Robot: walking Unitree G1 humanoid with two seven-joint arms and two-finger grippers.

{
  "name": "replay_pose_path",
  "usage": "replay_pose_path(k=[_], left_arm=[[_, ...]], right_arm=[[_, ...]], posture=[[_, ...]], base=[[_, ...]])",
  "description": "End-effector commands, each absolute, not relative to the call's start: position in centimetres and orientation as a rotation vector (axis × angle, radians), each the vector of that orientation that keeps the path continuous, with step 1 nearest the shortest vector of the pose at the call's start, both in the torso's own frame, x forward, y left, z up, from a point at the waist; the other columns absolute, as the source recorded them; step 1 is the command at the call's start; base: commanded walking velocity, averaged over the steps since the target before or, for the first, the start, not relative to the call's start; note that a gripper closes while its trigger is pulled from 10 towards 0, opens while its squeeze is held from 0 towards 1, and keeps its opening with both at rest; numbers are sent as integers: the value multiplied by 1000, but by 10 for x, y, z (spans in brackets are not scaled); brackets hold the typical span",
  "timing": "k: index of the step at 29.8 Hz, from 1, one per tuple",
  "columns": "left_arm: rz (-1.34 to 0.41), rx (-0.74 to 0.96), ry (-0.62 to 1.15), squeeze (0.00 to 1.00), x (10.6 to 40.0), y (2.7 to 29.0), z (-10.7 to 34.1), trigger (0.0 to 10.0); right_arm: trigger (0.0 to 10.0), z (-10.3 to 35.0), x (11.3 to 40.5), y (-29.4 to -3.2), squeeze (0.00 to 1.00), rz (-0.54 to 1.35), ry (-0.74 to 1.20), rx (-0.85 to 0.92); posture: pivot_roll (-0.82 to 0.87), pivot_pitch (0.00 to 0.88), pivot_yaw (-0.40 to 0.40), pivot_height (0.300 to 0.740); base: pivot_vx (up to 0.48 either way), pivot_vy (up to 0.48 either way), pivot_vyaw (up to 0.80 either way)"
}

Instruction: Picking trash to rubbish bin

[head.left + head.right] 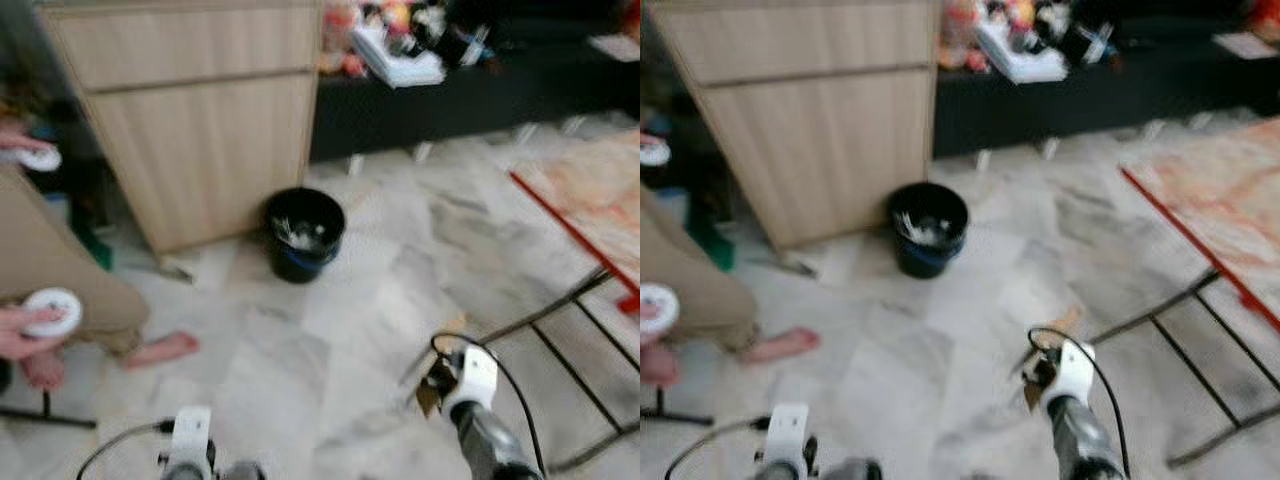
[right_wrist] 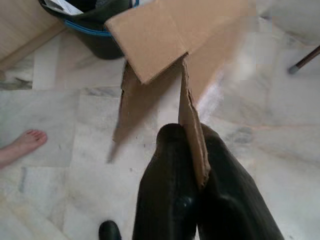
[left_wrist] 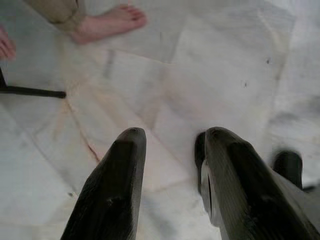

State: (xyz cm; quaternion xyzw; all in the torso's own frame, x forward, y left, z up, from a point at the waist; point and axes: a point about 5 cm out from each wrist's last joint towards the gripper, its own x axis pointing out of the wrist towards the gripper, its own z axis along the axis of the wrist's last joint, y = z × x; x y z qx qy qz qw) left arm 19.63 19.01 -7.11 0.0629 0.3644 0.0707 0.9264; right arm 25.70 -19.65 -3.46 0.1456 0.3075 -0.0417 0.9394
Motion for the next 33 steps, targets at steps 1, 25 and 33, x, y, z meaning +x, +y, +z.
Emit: replay_pose_path(k=[1,25,33], left_arm=[[128,109,767,0,191,179,-75,10000],[124,115,768,0,190,181,-75,10000],[124,113,767,0,191,180,-75,10000]], right_arm=[[10000,-38,249,-210,0,-126,642,287],[10000,-36,254,-207,0,-136,636,315],[10000,-36,254,-208,0,-134,636,302]], posture=[[23,208,-135,740],[27,217,-127,740],[30,219,-128,740]], base=[[382,0,0],[381,0,-191],[382,0,0]])
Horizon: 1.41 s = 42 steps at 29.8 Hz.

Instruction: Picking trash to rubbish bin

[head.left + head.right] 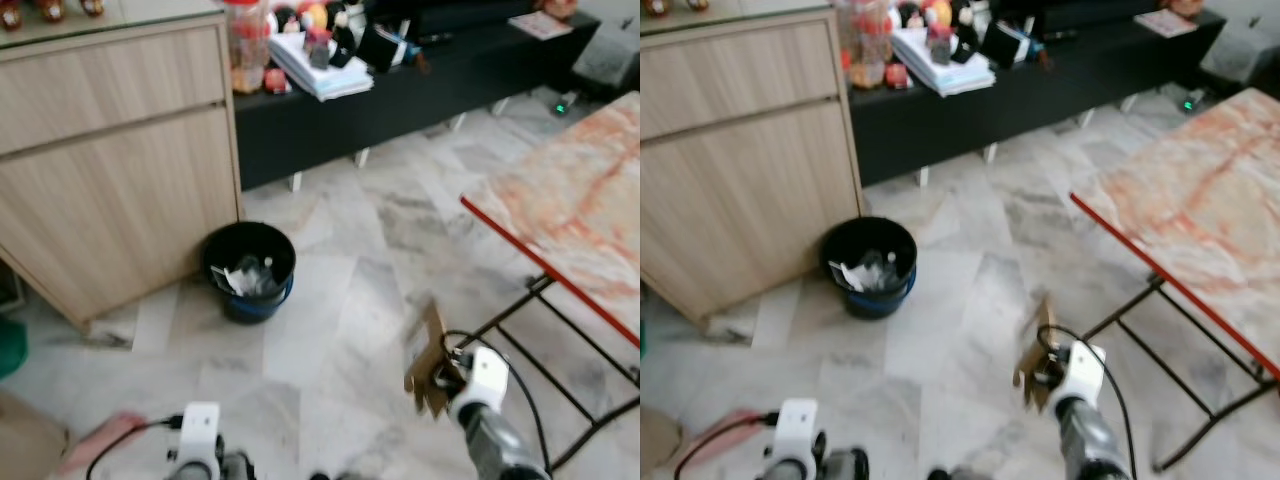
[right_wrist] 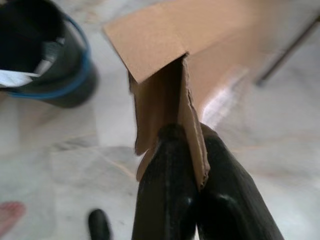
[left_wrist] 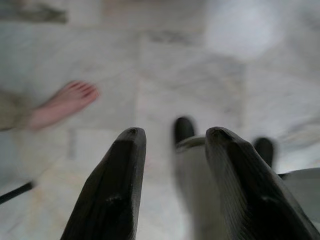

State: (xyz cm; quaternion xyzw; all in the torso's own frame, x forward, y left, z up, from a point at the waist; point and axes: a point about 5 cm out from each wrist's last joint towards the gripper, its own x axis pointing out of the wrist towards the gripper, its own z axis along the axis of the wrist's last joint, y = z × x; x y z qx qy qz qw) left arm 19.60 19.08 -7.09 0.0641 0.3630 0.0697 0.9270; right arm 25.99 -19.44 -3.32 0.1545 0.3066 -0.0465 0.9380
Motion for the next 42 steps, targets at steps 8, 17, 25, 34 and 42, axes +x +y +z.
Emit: replay_pose_path(k=[8,17,25,34,42], left_arm=[[127,112,767,0,191,180,-75,10000],[125,110,764,0,192,179,-75,10000],[127,108,765,0,192,179,-75,10000],[126,104,767,0,192,179,-75,10000],[124,109,766,0,192,181,-75,10000]], right_arm=[[10000,-34,256,-206,0,-112,625,291],[10000,-33,258,-205,0,-107,621,292],[10000,-33,257,-207,0,-116,632,295],[10000,-33,258,-207,0,-126,624,310],[10000,-32,258,-207,0,-128,622,308]], posture=[[31,217,-132,740],[32,214,-132,740],[32,214,-136,740],[35,216,-133,740],[37,212,-129,740]], base=[[382,0,600],[381,0,800],[383,0,200],[384,0,0],[386,0,0]])
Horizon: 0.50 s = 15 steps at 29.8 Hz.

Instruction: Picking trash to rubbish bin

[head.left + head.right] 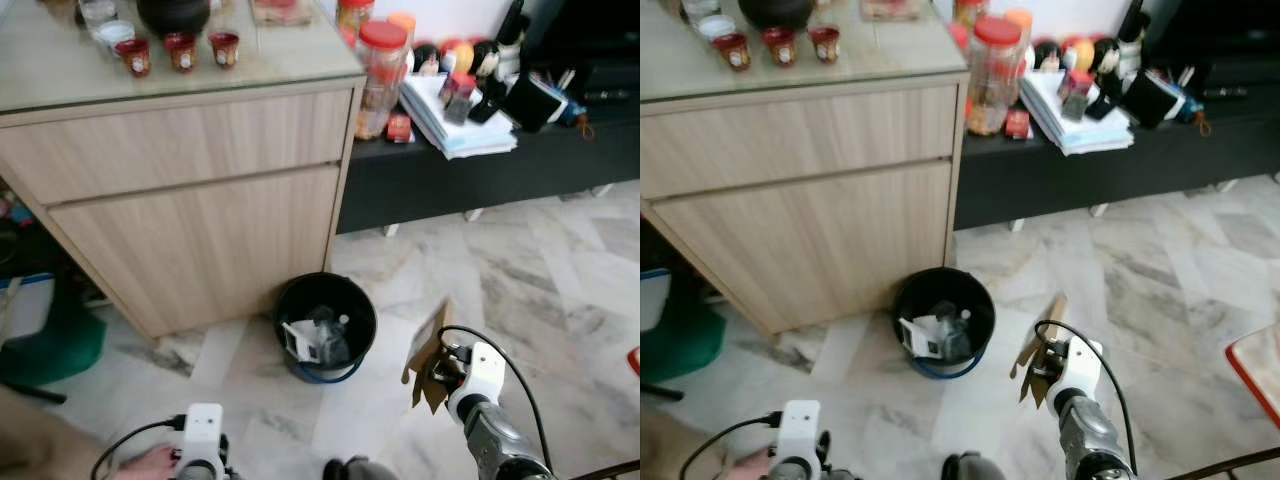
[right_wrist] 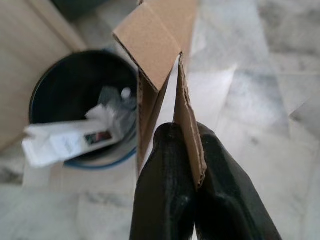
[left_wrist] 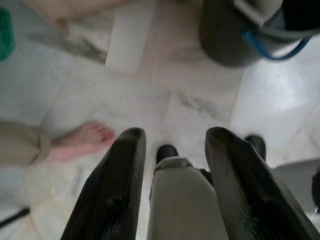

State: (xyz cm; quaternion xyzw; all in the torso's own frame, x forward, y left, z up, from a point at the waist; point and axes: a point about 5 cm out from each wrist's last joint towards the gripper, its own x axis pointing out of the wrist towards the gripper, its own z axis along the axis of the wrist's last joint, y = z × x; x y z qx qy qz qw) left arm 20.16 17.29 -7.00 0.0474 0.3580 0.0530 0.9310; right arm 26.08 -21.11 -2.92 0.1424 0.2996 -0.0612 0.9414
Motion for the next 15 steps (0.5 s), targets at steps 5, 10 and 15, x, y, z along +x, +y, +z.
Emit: replay_pose_path(k=[5,10,15], left_arm=[[122,110,765,0,193,181,-74,10000],[118,114,763,0,193,181,-74,10000],[115,115,762,0,194,181,-74,10000]], right_arm=[[10000,-31,259,-207,0,-128,618,311],[10000,-31,260,-205,0,-110,617,311],[10000,-31,261,-203,0,-89,616,296]], posture=[[39,206,-126,740],[37,201,-123,740],[37,195,-123,740]], base=[[385,0,0],[385,0,0],[388,0,0]])
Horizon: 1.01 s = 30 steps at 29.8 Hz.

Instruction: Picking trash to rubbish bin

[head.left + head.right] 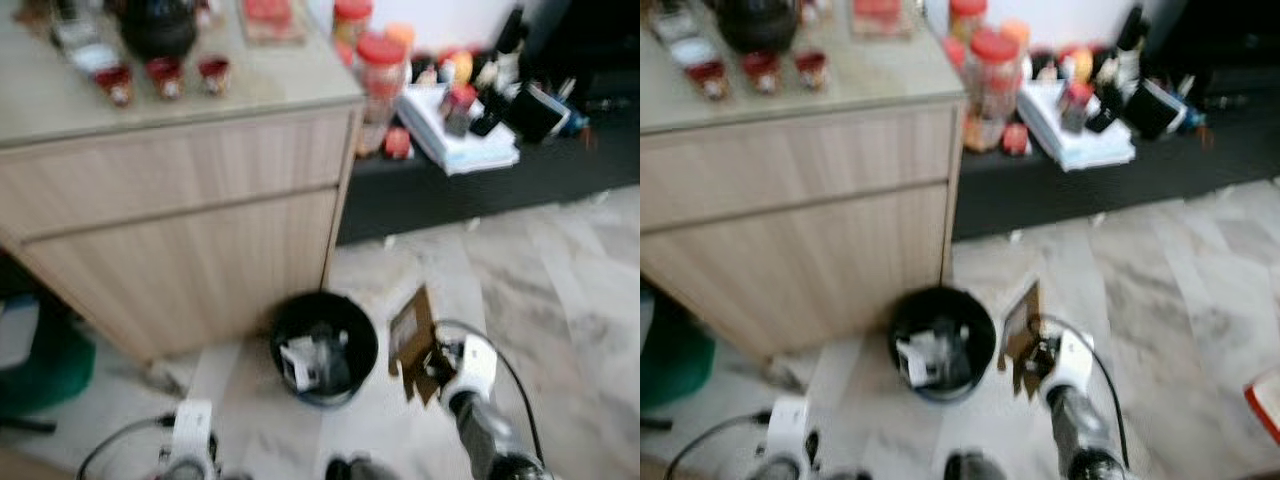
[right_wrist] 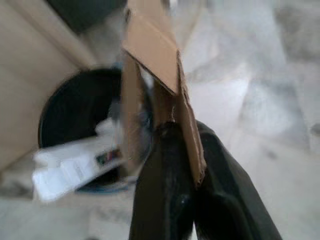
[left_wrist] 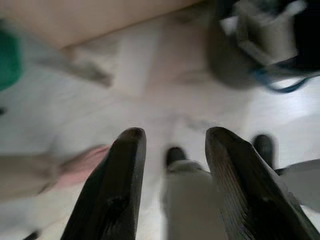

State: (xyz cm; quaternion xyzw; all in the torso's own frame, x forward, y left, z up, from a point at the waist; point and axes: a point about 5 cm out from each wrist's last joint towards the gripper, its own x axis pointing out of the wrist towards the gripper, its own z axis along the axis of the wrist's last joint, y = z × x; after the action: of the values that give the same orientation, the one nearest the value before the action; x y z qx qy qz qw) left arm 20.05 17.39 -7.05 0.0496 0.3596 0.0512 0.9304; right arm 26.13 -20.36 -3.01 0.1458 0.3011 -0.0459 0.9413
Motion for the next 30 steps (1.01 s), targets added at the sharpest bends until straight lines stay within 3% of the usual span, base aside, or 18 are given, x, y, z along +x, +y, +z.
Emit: replay_pose_path(k=[1,10,20,30], left_arm=[[114,116,763,0,194,181,-74,10000],[106,113,768,0,195,179,-74,10000],[49,48,712,0,213,166,-65,10000],[-171,22,592,0,245,134,-43,10000]], right_arm=[[10000,-30,261,-202,0,-83,615,291],[10000,-27,266,-198,0,-55,607,288],[10000,-19,280,-160,0,240,654,125],[10000,-9,290,-99,0,516,665,-50]], posture=[[38,191,-124,740],[33,195,-128,740],[33,218,-144,740],[61,239,-156,740]], base=[[390,0,0],[163,0,0],[0,0,0],[0,0,0]])
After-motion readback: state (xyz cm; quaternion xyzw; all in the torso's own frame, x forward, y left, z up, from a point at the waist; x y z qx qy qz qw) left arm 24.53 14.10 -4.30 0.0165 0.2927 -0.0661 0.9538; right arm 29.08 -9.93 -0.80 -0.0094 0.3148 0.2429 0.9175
